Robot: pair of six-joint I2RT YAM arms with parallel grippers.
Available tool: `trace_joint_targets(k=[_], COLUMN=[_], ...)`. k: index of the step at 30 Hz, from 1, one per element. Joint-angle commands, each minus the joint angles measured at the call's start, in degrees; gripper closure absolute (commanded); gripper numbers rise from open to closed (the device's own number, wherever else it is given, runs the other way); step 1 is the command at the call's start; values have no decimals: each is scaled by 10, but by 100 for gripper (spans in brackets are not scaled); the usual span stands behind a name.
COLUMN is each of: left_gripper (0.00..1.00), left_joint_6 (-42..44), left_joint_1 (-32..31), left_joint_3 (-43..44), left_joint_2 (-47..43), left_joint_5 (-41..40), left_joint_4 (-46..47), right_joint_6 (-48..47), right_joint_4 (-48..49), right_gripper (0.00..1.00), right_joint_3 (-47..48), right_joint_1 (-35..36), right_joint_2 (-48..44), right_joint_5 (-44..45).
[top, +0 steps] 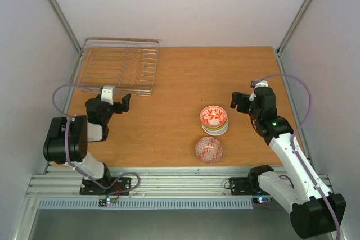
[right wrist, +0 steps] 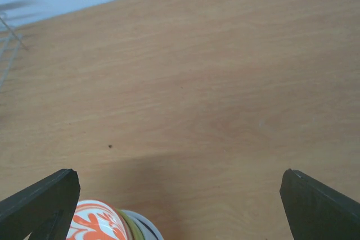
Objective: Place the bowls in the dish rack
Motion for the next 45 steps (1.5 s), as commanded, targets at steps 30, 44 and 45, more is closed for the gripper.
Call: trace_joint_targets(k=[30,44,45], left_gripper=[1,1,1], left_joint_6=[10,10,10], left_joint_1=[-3,-3,-3], left_joint_3=[9,9,9], left_joint_2=[-10,-10,-10], left_joint_5=[3,3,2], left_joint_4=[18,18,18], right_joint_6=[37,-36,-38], right_joint_4=[-61,-86,-80], right_gripper=[1,13,19], right_joint_3=[56,407,427], right_joint_1=[14,170,176], right_joint_2=[77,402,424], right_joint_5=[-53,-60,-75])
